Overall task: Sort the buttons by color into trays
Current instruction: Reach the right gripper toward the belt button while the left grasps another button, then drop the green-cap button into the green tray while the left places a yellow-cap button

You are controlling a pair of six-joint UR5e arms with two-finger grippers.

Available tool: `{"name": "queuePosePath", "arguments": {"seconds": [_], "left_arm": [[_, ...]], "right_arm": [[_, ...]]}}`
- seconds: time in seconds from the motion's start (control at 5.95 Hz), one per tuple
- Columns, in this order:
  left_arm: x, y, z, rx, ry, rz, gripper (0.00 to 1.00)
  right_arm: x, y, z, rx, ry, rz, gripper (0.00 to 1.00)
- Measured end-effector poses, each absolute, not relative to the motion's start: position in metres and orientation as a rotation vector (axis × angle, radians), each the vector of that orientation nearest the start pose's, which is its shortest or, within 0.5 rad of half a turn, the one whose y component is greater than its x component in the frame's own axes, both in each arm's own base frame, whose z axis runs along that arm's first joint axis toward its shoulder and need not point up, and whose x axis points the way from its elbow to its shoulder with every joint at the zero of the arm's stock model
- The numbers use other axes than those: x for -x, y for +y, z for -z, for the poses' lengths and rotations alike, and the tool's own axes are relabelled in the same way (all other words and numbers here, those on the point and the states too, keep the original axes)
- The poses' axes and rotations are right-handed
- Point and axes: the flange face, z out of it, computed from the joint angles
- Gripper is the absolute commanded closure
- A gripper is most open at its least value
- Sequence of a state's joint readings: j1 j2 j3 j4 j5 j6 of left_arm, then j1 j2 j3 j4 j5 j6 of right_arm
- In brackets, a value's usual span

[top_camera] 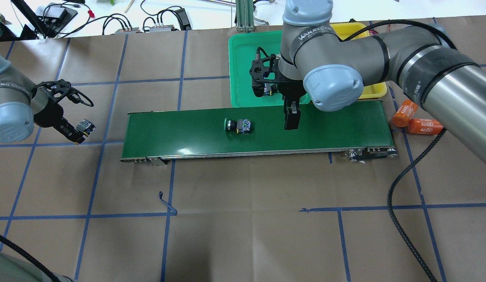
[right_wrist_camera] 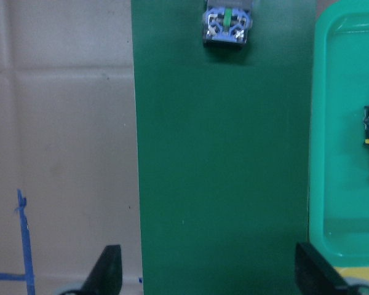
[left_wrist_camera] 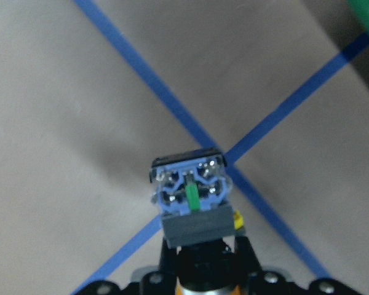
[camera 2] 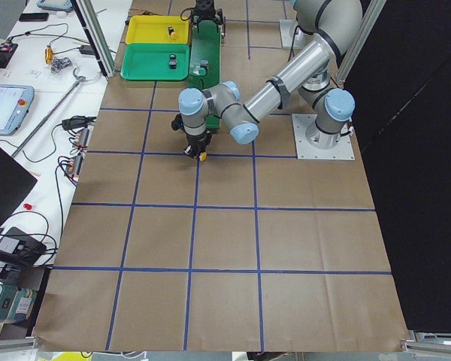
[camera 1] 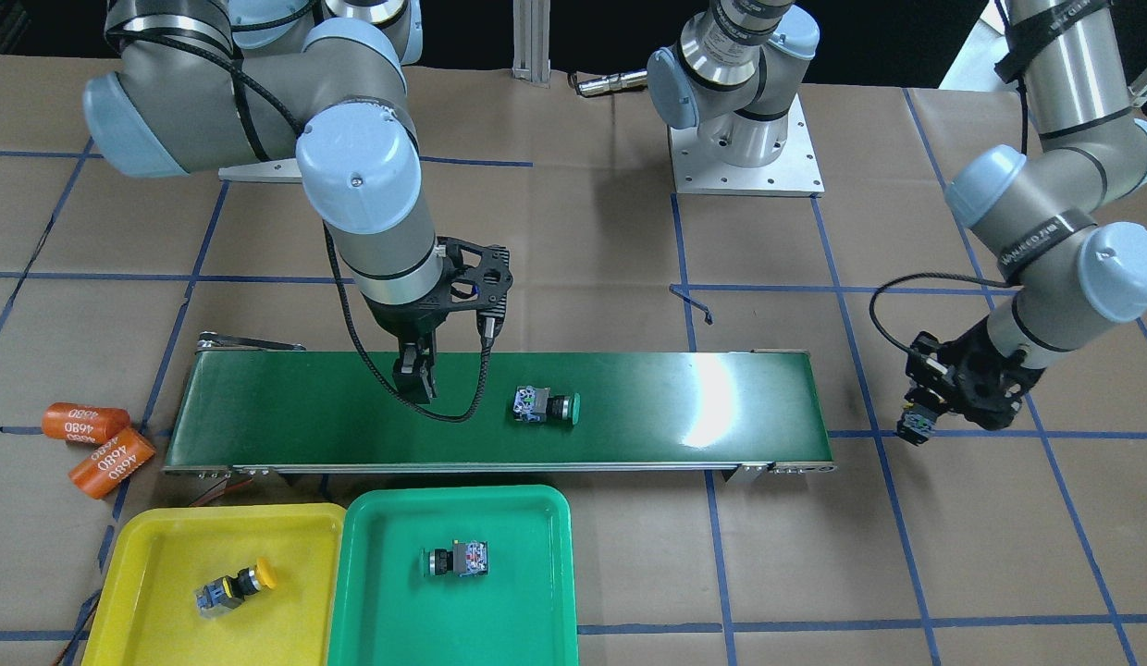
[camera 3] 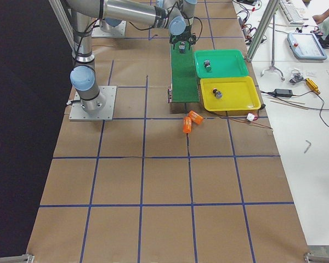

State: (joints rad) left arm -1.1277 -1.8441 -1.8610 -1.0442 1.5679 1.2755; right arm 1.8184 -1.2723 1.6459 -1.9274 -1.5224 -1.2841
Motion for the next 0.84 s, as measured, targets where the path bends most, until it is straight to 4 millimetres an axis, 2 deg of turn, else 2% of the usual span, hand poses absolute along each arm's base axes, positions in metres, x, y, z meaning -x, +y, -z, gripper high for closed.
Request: {"name": "queuePosePath", "arguments": {"seconds": [0.17,0.34,0.5,0.67,0.84], "left_arm": [[-0.053,-0.547,-0.282,-1.607,2.750,-0.008,0.99],[0.003,-0.546,-0.286,-1.915,2.577,0.022,0.93],[0.049,-0.541,-0.281,-2.096,2.463,0.025,0.46],[0.080,-0.535,-0.276,-2.185,2.392,0.017,0.02],[0.094,-0.533,-0.275,-2.218,2.360,0.018,0.02]], "right_arm": [[-0.298,-0.535,-0.298,2.122,2.249,0.072,0.00],[-0.315,-0.532,-0.275,2.104,2.257,0.118,0.00],[-0.322,-0.528,-0.261,2.098,2.250,0.132,0.08],[-0.321,-0.527,-0.253,2.108,2.239,0.128,0.28],[-0.310,-0.529,-0.247,2.130,2.234,0.108,0.43]]}}
